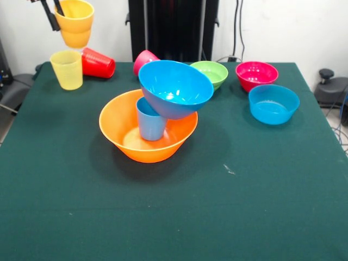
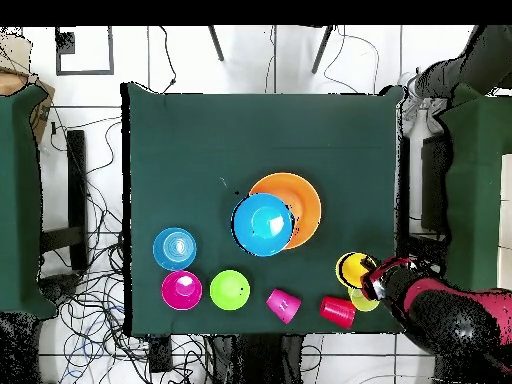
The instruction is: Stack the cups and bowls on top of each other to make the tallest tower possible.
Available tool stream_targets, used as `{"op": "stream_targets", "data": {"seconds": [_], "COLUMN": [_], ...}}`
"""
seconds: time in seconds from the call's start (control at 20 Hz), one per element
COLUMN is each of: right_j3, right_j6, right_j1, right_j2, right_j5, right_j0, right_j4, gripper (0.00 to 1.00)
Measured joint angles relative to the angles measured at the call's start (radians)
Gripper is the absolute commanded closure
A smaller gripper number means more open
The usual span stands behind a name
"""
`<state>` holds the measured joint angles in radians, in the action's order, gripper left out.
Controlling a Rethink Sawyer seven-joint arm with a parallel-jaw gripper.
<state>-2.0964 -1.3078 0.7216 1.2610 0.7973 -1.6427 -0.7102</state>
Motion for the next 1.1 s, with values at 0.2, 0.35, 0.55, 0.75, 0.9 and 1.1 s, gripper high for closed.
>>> {"op": "stream_targets", "data": {"seconds": [0.2, 0.35, 0.55, 0.75, 0.9, 1.1], "right_j3": [-0.009, -0.02, -0.033, -0.035, -0.036, -0.037], "right_j6": [0.0, 0.0, 0.0, 0.0, 0.0, 0.0], "right_j1": [0.004, 0.022, 0.054, 0.083, 0.1, 0.129], "right_j2": [0.01, 0.024, 0.043, 0.054, 0.058, 0.062], "right_j5": [-0.018, -0.026, -0.028, -0.029, -0.029, -0.04], "right_j0": [-0.003, -0.003, -0.003, 0.001, 0.005, 0.019], "right_j4": [0.002, 0.016, 0.045, 0.071, 0.088, 0.108], "gripper": [1.0, 1.0, 1.0, 1.0, 1.0, 1.0]}}
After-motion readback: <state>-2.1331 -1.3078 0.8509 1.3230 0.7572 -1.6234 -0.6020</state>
